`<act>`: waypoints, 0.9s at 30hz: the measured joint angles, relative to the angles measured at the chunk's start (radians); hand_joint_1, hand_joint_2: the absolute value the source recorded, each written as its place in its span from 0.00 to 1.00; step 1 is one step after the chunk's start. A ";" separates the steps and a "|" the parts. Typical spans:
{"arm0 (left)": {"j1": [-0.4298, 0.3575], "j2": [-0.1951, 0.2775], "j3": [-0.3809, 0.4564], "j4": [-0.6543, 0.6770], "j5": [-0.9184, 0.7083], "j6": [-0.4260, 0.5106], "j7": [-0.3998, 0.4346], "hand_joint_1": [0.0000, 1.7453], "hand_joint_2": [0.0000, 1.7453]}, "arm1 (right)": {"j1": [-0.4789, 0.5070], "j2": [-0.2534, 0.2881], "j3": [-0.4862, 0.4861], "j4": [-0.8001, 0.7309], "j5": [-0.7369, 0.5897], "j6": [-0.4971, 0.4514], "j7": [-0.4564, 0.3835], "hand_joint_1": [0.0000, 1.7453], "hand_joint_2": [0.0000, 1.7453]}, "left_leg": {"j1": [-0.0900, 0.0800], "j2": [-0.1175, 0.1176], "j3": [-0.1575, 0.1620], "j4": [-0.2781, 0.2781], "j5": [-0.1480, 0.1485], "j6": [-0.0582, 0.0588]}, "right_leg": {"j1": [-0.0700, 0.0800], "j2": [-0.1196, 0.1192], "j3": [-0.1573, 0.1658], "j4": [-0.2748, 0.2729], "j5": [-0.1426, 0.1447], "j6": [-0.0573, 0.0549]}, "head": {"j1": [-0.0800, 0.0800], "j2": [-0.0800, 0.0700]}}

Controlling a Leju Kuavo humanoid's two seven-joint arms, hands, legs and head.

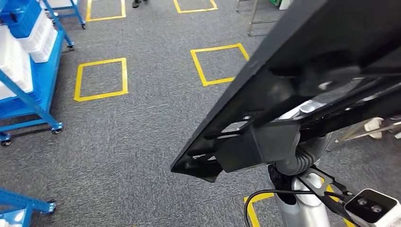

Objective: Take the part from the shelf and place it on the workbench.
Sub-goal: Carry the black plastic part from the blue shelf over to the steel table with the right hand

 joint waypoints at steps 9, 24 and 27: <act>0.004 0.013 0.017 0.000 0.033 0.018 0.010 0.00 1.00 | 0.002 0.000 -0.008 0.006 -0.010 0.007 -0.002 1.00 1.00 | -0.009 0.099 0.017 -0.001 -0.017 -0.024 | 0.010 -0.081 0.099 -0.191 0.090 -0.016 | 0.000 0.000; 0.009 0.049 0.052 0.000 0.049 0.038 0.058 0.00 1.00 | 0.069 0.000 -0.017 -0.053 0.046 -0.007 -0.002 1.00 1.00 | 0.002 -0.067 -0.004 0.011 -0.007 -0.035 | 0.001 0.102 0.104 -0.193 0.095 -0.028 | 0.000 0.000; 0.005 0.045 0.056 0.000 0.049 0.039 0.065 0.00 1.00 | 0.085 0.000 -0.018 -0.075 0.056 -0.008 -0.002 1.00 1.00 | 0.004 -0.037 0.002 0.000 -0.004 -0.017 | 0.000 0.106 0.096 -0.186 0.091 -0.010 | 0.000 0.000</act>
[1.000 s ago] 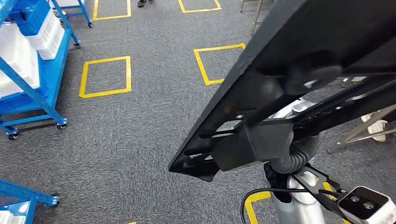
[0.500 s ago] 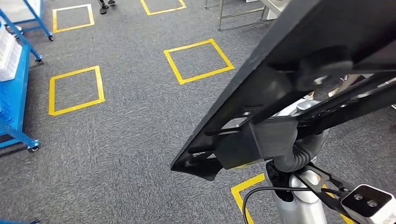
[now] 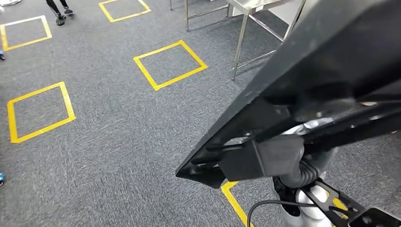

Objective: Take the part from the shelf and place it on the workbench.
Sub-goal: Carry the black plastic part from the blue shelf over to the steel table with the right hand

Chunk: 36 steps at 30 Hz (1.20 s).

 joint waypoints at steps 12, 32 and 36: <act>-0.003 -0.013 0.012 0.000 0.024 -0.019 -0.005 0.00 1.00 | 0.017 -0.001 -0.001 -0.006 0.002 0.021 0.000 1.00 1.00 | -0.010 0.139 0.024 -0.006 -0.019 -0.005 | 0.005 -0.196 0.012 -0.013 -0.001 0.000 | 0.000 0.000; -0.004 -0.008 0.055 0.000 0.053 0.020 0.011 0.00 1.00 | -0.025 0.006 -0.002 0.071 -0.043 0.023 0.000 1.00 1.00 | 0.005 0.003 0.007 -0.005 -0.005 0.009 | -0.005 -0.057 -0.023 0.045 -0.028 0.016 | 0.000 0.000; 0.002 -0.007 0.055 0.000 0.051 0.013 0.005 0.00 1.00 | -0.029 0.006 -0.002 0.086 -0.046 0.023 0.000 1.00 1.00 | -0.004 0.061 0.008 -0.005 -0.009 0.018 | -0.009 -0.122 -0.143 0.278 -0.119 0.025 | 0.000 0.000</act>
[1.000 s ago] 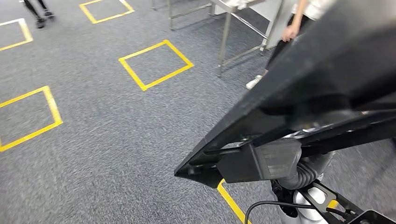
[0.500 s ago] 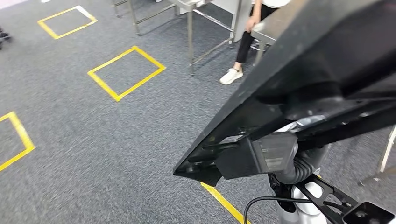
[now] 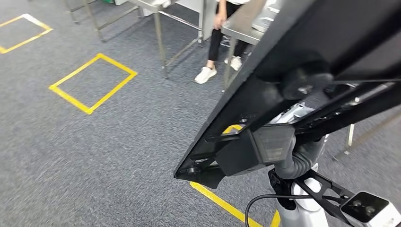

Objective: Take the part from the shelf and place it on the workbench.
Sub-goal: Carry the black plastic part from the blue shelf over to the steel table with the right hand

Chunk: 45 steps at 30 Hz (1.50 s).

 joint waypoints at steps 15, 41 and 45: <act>-0.005 0.003 -0.002 0.000 -0.020 -0.018 -0.017 0.00 1.00 | -0.004 -0.003 -0.009 0.016 -0.005 -0.004 0.000 1.00 1.00 | -0.005 -0.013 -0.108 0.283 -0.156 -0.053 | 0.008 0.023 0.154 -0.302 0.132 -0.059 | 0.000 0.000; -0.015 0.004 -0.002 0.000 -0.014 -0.024 -0.009 0.00 1.00 | 0.005 -0.003 -0.024 0.020 -0.002 0.001 0.000 1.00 1.00 | -0.005 0.070 0.026 0.018 -0.045 -0.041 | 0.012 -0.035 0.151 -0.298 0.131 -0.043 | 0.000 0.000; -0.008 0.004 -0.002 0.000 -0.015 -0.029 -0.008 0.00 1.00 | 0.003 -0.001 -0.024 0.027 -0.002 0.000 0.000 1.00 1.00 | 0.001 -0.010 -0.088 0.249 -0.151 -0.050 | 0.008 0.003 0.155 -0.303 0.133 -0.058 | 0.000 0.000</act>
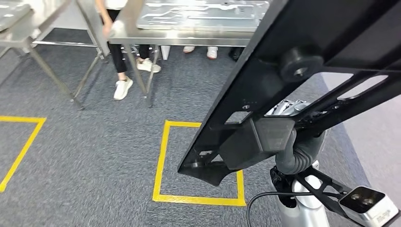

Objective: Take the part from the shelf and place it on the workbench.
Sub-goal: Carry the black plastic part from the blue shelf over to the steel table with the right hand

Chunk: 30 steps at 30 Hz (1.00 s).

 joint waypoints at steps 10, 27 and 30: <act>0.000 0.004 0.000 0.000 -0.002 -0.007 0.010 0.00 1.00 | 0.002 0.000 -0.005 0.009 0.003 -0.003 0.000 1.00 1.00 | -0.006 -0.019 0.069 -0.237 0.158 0.038 | 0.002 0.040 0.001 0.018 -0.016 0.035 | 0.000 0.000; -0.003 0.003 0.000 0.000 -0.004 -0.017 0.008 0.00 1.00 | 0.002 -0.001 -0.013 0.009 0.004 0.004 0.000 1.00 1.00 | -0.006 -0.001 0.068 -0.207 0.124 0.013 | -0.004 -0.013 0.011 0.004 -0.015 0.013 | 0.000 0.000; -0.001 0.004 0.000 0.000 -0.004 -0.017 0.008 0.00 1.00 | 0.000 0.000 -0.013 0.010 0.004 0.006 0.000 1.00 1.00 | -0.005 -0.004 -0.024 -0.016 0.034 0.006 | -0.002 -0.010 0.017 0.002 -0.020 0.000 | 0.000 0.000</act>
